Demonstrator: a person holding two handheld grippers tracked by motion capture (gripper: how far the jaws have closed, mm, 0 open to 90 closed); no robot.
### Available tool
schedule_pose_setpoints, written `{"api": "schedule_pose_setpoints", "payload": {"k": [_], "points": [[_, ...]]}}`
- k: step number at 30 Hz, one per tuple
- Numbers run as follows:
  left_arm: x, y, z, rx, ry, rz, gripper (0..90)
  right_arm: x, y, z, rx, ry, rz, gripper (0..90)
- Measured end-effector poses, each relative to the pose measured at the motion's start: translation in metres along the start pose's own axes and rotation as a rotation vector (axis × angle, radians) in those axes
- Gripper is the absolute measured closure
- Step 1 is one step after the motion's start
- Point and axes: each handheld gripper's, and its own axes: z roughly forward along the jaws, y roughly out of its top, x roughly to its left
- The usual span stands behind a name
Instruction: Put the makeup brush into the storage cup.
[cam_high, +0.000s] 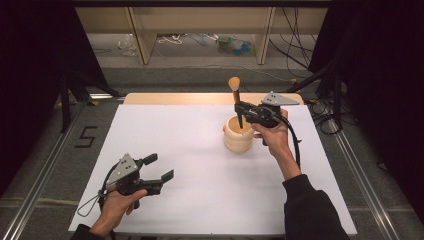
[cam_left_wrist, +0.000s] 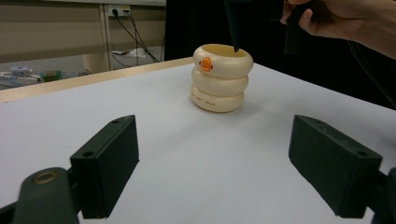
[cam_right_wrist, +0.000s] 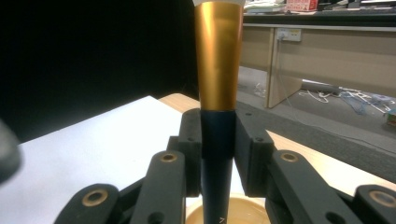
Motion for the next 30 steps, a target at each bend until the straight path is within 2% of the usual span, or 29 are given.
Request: {"api": "schedule_pose_setpoints", "payload": {"k": [2, 5, 10, 12, 13, 14, 15, 16, 18, 19, 20, 21, 22, 23, 24, 25, 26, 27, 30], "points": [[0.0, 0.001, 0.0, 0.0, -0.005, 0.021, 16.0, -0.002, -0.002, 0.002, 0.001, -0.004, 0.004, 74.6], [0.001, 0.0, -0.001, 0.003, -0.007, 0.024, 16.0, -0.002, -0.004, 0.003, 0.006, -0.011, 0.008, 74.6], [0.001, 0.0, -0.001, -0.001, -0.002, 0.015, 16.0, -0.004, -0.009, 0.007, 0.009, -0.019, 0.004, 74.6], [0.001, 0.0, -0.001, 0.001, -0.002, 0.015, 16.0, -0.005, -0.011, 0.008, 0.019, -0.017, 0.019, 74.6], [0.001, 0.0, -0.001, 0.002, -0.002, 0.013, 16.0, -0.006, -0.012, 0.009, 0.003, -0.025, 0.002, 74.6], [0.0, 0.0, 0.0, 0.002, -0.001, 0.001, 16.0, -0.005, -0.013, 0.009, 0.023, -0.024, 0.02, 74.6], [0.0, 0.0, -0.001, 0.003, -0.001, 0.013, 16.0, -0.006, -0.014, 0.01, 0.004, -0.03, 0.001, 74.6], [0.0, 0.0, -0.001, 0.002, -0.002, 0.016, 16.0, -0.005, -0.014, 0.01, 0.019, -0.024, 0.027, 74.6], [0.001, 0.0, -0.001, 0.001, -0.001, 0.014, 16.0, -0.007, -0.015, 0.01, 0.021, -0.035, 0.013, 74.6], [0.0, 0.0, -0.001, 0.001, -0.001, 0.007, 16.0, -0.006, -0.016, 0.01, 0.023, -0.026, 0.033, 74.7], [0.001, 0.0, -0.001, 0.001, -0.002, 0.015, 16.0, -0.008, -0.017, 0.011, 0.008, -0.038, 0.01, 74.6], [0.0, 0.0, -0.002, -0.002, -0.002, 0.017, 16.0, -0.007, -0.017, 0.011, 0.03, -0.035, 0.027, 74.6], [0.0, 0.001, -0.002, -0.004, -0.001, 0.014, 16.0, -0.006, -0.018, 0.012, 0.012, -0.028, 0.04, 74.6], [0.001, 0.0, -0.001, -0.002, -0.001, 0.015, 16.0, -0.006, -0.019, 0.011, 0.033, -0.035, 0.032, 74.6], [0.001, 0.0, -0.001, -0.001, -0.002, 0.014, 16.0, -0.007, -0.02, 0.012, 0.02, -0.027, 0.043, 74.6], [0.001, 0.0, -0.001, 0.0, -0.002, 0.015, 16.0, -0.008, -0.021, 0.011, 0.024, -0.042, 0.031, 74.6], [0.001, 0.0, -0.001, -0.001, 0.0, 0.01, 16.0, -0.009, -0.022, 0.012, 0.011, -0.036, 0.032, 74.6], [0.001, 0.0, -0.001, -0.001, -0.002, 0.015, 16.0, -0.01, -0.023, 0.011, 0.031, -0.045, 0.041, 74.6], [0.001, 0.0, -0.001, 0.0, -0.002, 0.016, 16.0, -0.012, -0.027, 0.011, 0.022, -0.05, 0.052, 74.6]]}}
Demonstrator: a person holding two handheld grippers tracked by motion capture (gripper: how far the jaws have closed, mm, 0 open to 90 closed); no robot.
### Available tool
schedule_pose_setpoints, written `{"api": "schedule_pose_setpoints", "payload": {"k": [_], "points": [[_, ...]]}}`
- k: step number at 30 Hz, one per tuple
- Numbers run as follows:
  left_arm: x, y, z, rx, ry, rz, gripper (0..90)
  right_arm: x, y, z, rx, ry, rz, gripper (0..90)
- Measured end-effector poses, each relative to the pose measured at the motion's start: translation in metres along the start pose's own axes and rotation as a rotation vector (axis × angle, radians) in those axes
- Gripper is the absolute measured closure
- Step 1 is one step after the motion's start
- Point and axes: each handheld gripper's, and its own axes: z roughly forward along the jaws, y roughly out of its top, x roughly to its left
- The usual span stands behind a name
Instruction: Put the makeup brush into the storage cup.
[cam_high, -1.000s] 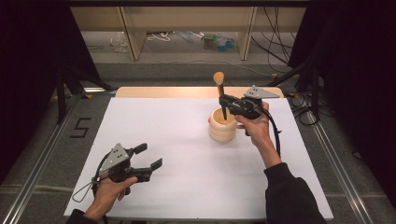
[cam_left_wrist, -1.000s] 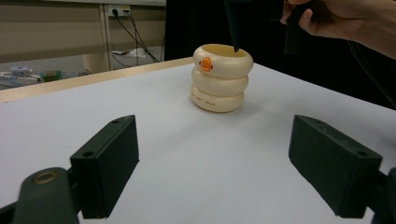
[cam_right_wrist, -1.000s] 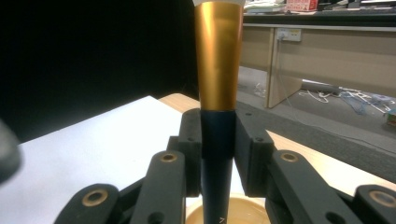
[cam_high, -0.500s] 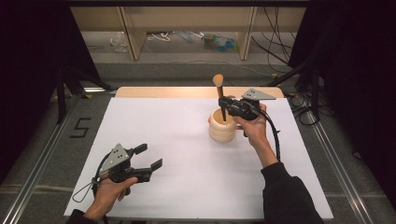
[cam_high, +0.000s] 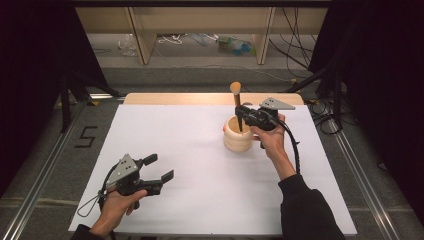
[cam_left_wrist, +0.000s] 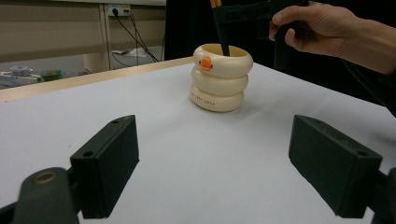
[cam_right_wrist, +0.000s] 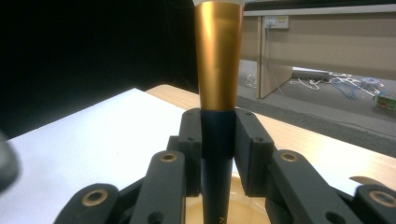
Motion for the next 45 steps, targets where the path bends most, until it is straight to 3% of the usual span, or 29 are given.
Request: {"api": "schedule_pose_setpoints", "payload": {"k": [3, 5, 6, 11, 19, 22, 23, 30, 34, 37, 38, 45], "points": [[0.0, 0.0, 0.0, -0.001, 0.0, 0.0, 16.0, 0.001, -0.002, 0.0, 0.006, 0.003, 0.012, 74.6], [0.0, 0.0, 0.0, -0.001, -0.001, -0.001, 16.0, 0.0, -0.003, 0.0, -0.003, -0.009, -0.014, 74.6], [0.0, 0.0, 0.0, 0.0, 0.0, 0.0, 16.0, 0.001, -0.003, 0.0, 0.004, 0.005, 0.013, 74.6], [0.0, 0.0, 0.0, -0.003, -0.001, -0.001, 16.0, 0.0, -0.005, 0.0, 0.007, -0.013, -0.012, 74.6], [0.001, 0.0, 0.0, -0.002, 0.0, 0.0, 16.0, 0.001, -0.007, -0.001, 0.018, -0.014, 0.018, 74.6], [0.001, 0.0, 0.0, -0.003, -0.001, 0.0, 16.0, 0.0, -0.009, 0.0, -0.006, -0.016, -0.002, 74.6], [0.001, 0.0, 0.0, -0.004, -0.001, 0.0, 16.0, 0.001, -0.01, 0.0, 0.017, -0.01, 0.023, 74.6], [0.001, 0.0, 0.0, -0.005, -0.001, -0.001, 16.0, 0.0, -0.012, 0.001, -0.001, -0.02, -0.005, 74.6], [0.001, 0.0, 0.0, -0.005, -0.001, -0.001, 16.0, 0.001, -0.014, -0.001, 0.029, -0.018, 0.008, 74.5], [0.001, 0.0, 0.0, -0.004, 0.0, -0.003, 16.0, 0.0, -0.016, 0.0, 0.019, -0.018, -0.003, 74.5], [0.001, 0.0, 0.0, -0.005, 0.001, -0.002, 16.0, 0.002, -0.016, 0.0, 0.034, -0.013, 0.016, 74.5], [0.001, 0.0, 0.0, -0.001, 0.001, -0.001, 16.0, 0.002, -0.018, -0.001, 0.043, -0.019, -0.002, 74.5]]}}
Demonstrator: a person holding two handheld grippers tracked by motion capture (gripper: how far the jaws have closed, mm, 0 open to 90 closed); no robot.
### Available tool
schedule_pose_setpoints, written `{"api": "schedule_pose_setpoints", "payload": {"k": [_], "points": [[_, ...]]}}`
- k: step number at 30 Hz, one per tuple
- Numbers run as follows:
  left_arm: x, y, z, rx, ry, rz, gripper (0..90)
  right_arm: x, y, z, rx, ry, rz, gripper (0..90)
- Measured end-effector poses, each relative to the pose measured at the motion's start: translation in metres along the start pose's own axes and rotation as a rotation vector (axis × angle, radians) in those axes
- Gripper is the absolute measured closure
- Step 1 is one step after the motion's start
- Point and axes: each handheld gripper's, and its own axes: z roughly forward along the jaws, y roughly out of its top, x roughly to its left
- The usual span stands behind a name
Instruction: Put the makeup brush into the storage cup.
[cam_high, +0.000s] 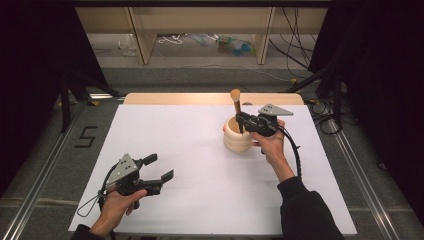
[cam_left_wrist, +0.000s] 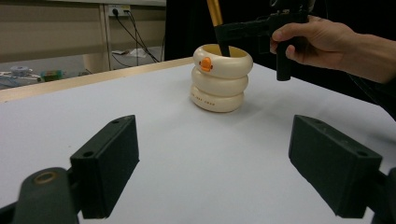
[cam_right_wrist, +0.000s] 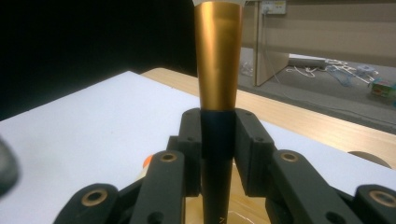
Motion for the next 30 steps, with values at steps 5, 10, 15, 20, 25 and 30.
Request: {"api": "schedule_pose_setpoints", "payload": {"k": [5, 10, 15, 20, 25, 30], "points": [[0.0, 0.0, -0.001, -0.002, 0.002, -0.003, 16.0, -0.001, -0.001, -0.001, 0.006, -0.012, -0.017, 73.5], [0.0, 0.0, 0.0, 0.0, 0.0, 0.0, 16.0, 0.001, 0.005, -0.008, 0.019, -0.025, -0.011, 67.1], [0.0, 0.0, 0.0, 0.002, 0.0, -0.001, 16.0, 0.004, 0.01, -0.016, 0.0, -0.035, -0.009, 59.7], [0.0, 0.0, 0.0, 0.0, 0.002, 0.0, 16.0, 0.012, 0.017, -0.026, 0.029, -0.039, -0.023, 49.8], [0.0, 0.0, 0.0, 0.002, 0.003, 0.001, 16.0, 0.021, 0.021, -0.033, 0.02, -0.048, -0.072, 43.0], [-0.001, 0.0, 0.0, -0.001, 0.003, 0.001, 16.0, 0.032, 0.022, -0.039, 0.036, -0.037, -0.073, 36.7]]}}
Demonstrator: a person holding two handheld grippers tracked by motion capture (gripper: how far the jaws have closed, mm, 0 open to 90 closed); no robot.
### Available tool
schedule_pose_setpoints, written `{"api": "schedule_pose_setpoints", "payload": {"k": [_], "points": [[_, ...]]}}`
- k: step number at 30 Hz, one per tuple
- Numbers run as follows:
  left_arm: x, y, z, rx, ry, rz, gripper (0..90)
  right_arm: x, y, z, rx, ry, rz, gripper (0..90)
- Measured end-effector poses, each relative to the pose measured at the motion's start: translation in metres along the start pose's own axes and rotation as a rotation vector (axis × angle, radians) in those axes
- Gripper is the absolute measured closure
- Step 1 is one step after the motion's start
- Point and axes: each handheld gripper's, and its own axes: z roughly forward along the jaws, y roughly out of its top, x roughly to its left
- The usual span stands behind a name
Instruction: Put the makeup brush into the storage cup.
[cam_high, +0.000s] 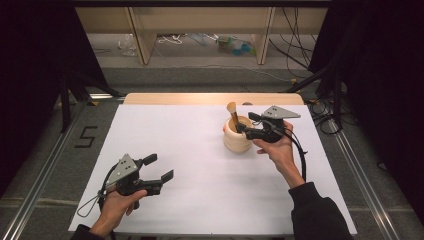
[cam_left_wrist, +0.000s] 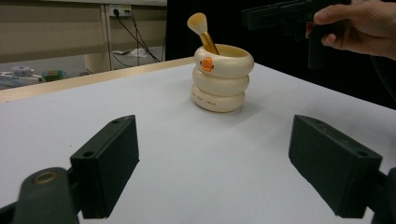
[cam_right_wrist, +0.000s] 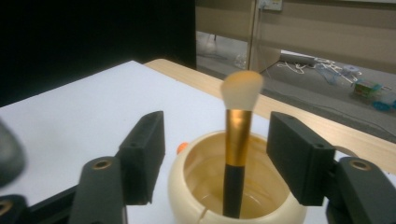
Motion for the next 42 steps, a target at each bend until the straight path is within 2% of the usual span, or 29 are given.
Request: {"api": "schedule_pose_setpoints", "payload": {"k": [8, 10, 12, 14, 17, 18, 19, 24, 27, 29, 33, 36, 37, 42], "points": [[0.001, 0.0, 0.0, -0.008, -0.005, 0.0, 16.0, 0.009, -0.004, -0.009, 0.027, 0.0, -0.008, 31.9], [0.0, -0.001, 0.0, -0.008, -0.001, -0.019, 16.1, 0.01, -0.005, -0.012, 0.035, -0.003, -0.009, 31.4], [0.001, 0.0, 0.0, -0.008, -0.005, -0.002, 16.0, 0.012, -0.006, -0.014, 0.034, 0.002, -0.007, 30.1], [0.0, 0.0, -0.001, 0.002, 0.005, -0.002, 16.0, 0.013, -0.006, -0.017, 0.033, 0.008, -0.007, 29.4], [0.0, 0.0, 0.0, 0.0, 0.003, -0.003, 16.0, 0.016, -0.005, -0.021, 0.029, 0.002, -0.014, 28.9], [0.0, -0.001, 0.0, -0.009, 0.002, -0.019, 16.0, 0.017, -0.005, -0.022, 0.03, 0.002, -0.015, 28.5], [0.001, -0.001, 0.0, -0.007, -0.003, -0.003, 16.0, 0.019, -0.005, -0.024, 0.035, -0.001, -0.018, 28.1], [0.0, 0.0, -0.001, 0.003, 0.005, 0.006, 16.0, 0.024, -0.008, -0.027, 0.028, 0.014, -0.017, 27.5], [0.0, -0.001, -0.002, 0.001, 0.009, -0.006, 16.0, 0.025, -0.009, -0.03, 0.032, 0.016, -0.012, 27.2], [0.0, -0.001, -0.003, 0.0, 0.01, -0.001, 16.0, 0.026, -0.011, -0.031, 0.018, 0.019, -0.008, 26.7], [0.001, -0.001, -0.002, 0.001, 0.01, 0.002, 16.0, 0.028, -0.013, -0.035, 0.041, 0.02, -0.005, 24.2], [0.0, -0.001, -0.003, 0.002, 0.012, 0.0, 16.0, 0.03, -0.014, -0.037, 0.032, 0.019, -0.003, 23.0], [0.0, -0.001, -0.003, 0.001, 0.012, -0.002, 16.0, 0.031, -0.015, -0.038, 0.036, 0.024, 0.011, 22.7], [0.001, -0.001, -0.003, 0.001, 0.012, -0.001, 16.0, 0.032, -0.02, -0.041, 0.034, 0.016, 0.006, 21.3]]}}
